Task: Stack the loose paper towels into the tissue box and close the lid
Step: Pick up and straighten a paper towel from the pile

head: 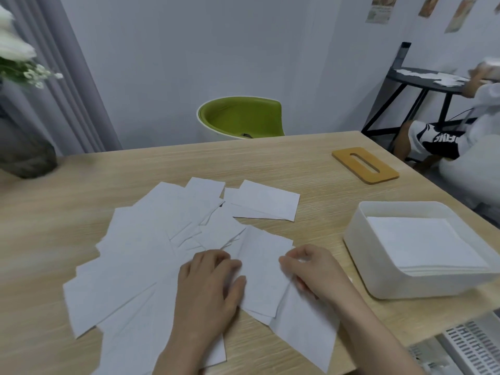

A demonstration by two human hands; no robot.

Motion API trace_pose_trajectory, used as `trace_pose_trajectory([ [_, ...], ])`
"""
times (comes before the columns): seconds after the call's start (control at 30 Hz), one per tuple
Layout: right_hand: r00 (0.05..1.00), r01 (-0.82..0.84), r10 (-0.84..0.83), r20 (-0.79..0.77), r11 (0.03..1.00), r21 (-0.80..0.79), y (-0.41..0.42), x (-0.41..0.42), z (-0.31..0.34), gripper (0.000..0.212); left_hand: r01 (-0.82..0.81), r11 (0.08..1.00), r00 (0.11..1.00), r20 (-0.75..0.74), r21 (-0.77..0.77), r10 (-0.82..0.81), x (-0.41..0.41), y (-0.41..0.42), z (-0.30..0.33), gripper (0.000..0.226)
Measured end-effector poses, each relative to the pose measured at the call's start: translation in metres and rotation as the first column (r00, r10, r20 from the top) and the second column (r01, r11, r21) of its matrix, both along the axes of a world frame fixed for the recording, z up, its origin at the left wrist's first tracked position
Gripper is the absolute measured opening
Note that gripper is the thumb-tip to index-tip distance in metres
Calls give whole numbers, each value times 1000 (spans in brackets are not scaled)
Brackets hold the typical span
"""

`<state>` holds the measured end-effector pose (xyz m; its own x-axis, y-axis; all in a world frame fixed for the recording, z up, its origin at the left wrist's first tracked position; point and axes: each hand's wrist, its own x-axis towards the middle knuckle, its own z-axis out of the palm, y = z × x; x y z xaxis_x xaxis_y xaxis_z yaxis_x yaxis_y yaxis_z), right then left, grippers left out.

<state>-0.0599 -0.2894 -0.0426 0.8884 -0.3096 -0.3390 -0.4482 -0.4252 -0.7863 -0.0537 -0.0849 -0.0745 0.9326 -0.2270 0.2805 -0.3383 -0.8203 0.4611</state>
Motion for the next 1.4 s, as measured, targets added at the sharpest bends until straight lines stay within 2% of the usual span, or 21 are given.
trace_pose_trajectory([
  [0.1, 998, -55, 57, -26, 997, 50, 5, 0, 1, 21, 14, 1000, 1000, 1, 3, -14, 1, 0, 0, 38],
  [0.17, 997, -72, 73, -30, 997, 28, 8, -2, 2, 22, 20, 1000, 1000, 7, 7, -20, 1, 1, 0, 39],
  [0.27, 996, -85, 87, 2, 980, -182, 7, -4, 0, 29, 28, 999, 1000, -14, 17, -28, 2, 0, -1, 46],
  [0.37, 990, -131, 144, 11, 931, -342, 5, -12, 4, 37, 19, 995, 998, -56, 95, -14, 6, -5, 0, 61],
  [0.57, 970, -226, 240, -43, 820, -527, 11, -27, 2, 53, -47, 980, 994, -88, 191, 65, 20, -13, 9, 35],
  [0.63, 970, -223, 239, -41, 812, -539, 10, -28, 0, 54, -71, 984, 986, -139, 164, 94, 27, -18, 16, 27],
  [0.77, 968, -229, 247, -44, 804, -549, 8, -28, -3, 54, -97, 995, 953, -288, 16, 98, 34, -27, 23, 13],
  [0.87, 967, -232, 253, -40, 797, -557, 8, -30, -4, 54, -173, 984, 927, -343, -39, 149, 34, -29, 20, 17],
  [0.97, 964, -240, 264, -41, 785, -571, 8, -31, -4, 54, -205, 979, 916, -355, -10, 188, 36, -31, 20, 21],
  [1.13, 960, -254, 274, -53, 782, -569, 8, -32, -2, 54, -226, 974, 907, -362, 8, 214, 43, -34, 21, 7],
  [1.4, 963, -246, 265, -46, 796, -554, 9, -34, -1, 53, -254, 967, 928, -278, 13, 248, 51, -38, 21, 18],
])
